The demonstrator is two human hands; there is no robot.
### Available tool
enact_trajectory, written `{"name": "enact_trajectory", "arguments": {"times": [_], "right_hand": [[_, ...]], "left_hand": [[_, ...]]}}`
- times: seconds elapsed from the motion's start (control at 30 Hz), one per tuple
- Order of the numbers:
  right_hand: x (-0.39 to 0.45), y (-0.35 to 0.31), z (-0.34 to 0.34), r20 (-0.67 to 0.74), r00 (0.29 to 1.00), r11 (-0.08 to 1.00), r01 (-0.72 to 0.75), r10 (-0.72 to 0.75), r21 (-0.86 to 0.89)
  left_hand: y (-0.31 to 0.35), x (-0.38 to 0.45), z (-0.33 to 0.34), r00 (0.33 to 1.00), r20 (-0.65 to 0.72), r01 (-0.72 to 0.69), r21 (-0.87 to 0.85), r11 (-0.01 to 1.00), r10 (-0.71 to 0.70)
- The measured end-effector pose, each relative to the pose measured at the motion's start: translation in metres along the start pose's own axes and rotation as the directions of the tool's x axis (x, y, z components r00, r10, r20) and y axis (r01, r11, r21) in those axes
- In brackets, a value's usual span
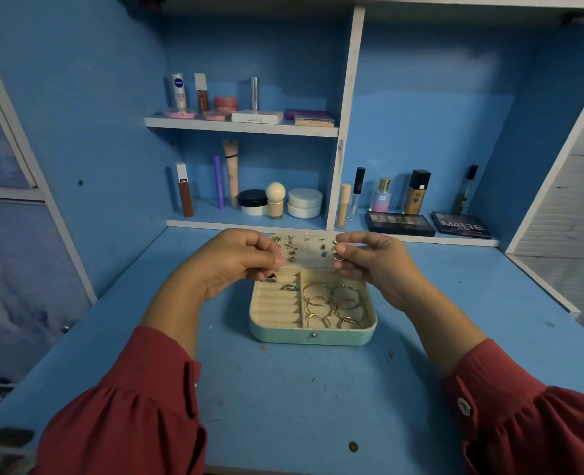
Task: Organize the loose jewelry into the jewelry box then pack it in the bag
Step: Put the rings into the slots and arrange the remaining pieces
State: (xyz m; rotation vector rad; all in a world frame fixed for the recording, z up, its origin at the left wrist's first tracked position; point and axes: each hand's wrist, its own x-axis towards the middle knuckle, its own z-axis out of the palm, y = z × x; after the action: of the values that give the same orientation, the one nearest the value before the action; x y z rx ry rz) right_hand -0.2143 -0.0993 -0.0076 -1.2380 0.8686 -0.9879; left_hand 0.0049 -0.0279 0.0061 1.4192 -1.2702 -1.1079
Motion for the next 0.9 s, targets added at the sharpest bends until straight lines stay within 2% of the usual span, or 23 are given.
{"name": "enact_trajectory", "arguments": {"times": [0.07,0.13,0.23,0.33,0.43,0.53,0.73,0.9], "right_hand": [[-0.004,0.0,0.004,0.066,0.998,0.998,0.015,-0.011,-0.058],[-0.008,0.002,0.011,0.118,0.993,0.98,0.051,-0.029,-0.191],[-0.014,0.008,0.026,0.191,0.975,0.889,0.187,-0.115,-0.418],[-0.019,0.014,0.038,0.296,0.94,0.799,0.307,-0.169,-0.517],[-0.018,0.022,0.044,0.313,0.936,0.734,0.324,-0.159,-0.596],[-0.017,0.024,0.045,0.277,0.944,0.731,0.318,-0.182,-0.603],[-0.013,0.021,0.043,0.18,0.958,0.836,0.283,-0.224,-0.47],[-0.01,0.023,0.042,0.183,0.959,0.849,0.276,-0.215,-0.45]], "left_hand": [[0.0,-0.004,-0.008,1.0,0.023,-0.003,0.128,0.992,0.0],[0.0,-0.007,-0.014,0.999,0.046,-0.008,0.215,0.977,-0.002],[0.001,-0.01,-0.018,0.996,0.092,-0.017,0.313,0.95,-0.012],[0.002,-0.011,-0.016,0.994,0.107,-0.01,0.374,0.927,-0.033],[0.002,-0.011,-0.014,0.994,0.1,0.004,0.417,0.909,-0.05],[0.001,-0.01,-0.013,0.994,0.096,0.012,0.438,0.899,-0.06],[0.0,-0.009,-0.016,0.987,0.152,-0.033,0.467,0.884,-0.043],[-0.001,-0.008,-0.014,0.993,0.116,-0.048,0.518,0.854,-0.014]]}}
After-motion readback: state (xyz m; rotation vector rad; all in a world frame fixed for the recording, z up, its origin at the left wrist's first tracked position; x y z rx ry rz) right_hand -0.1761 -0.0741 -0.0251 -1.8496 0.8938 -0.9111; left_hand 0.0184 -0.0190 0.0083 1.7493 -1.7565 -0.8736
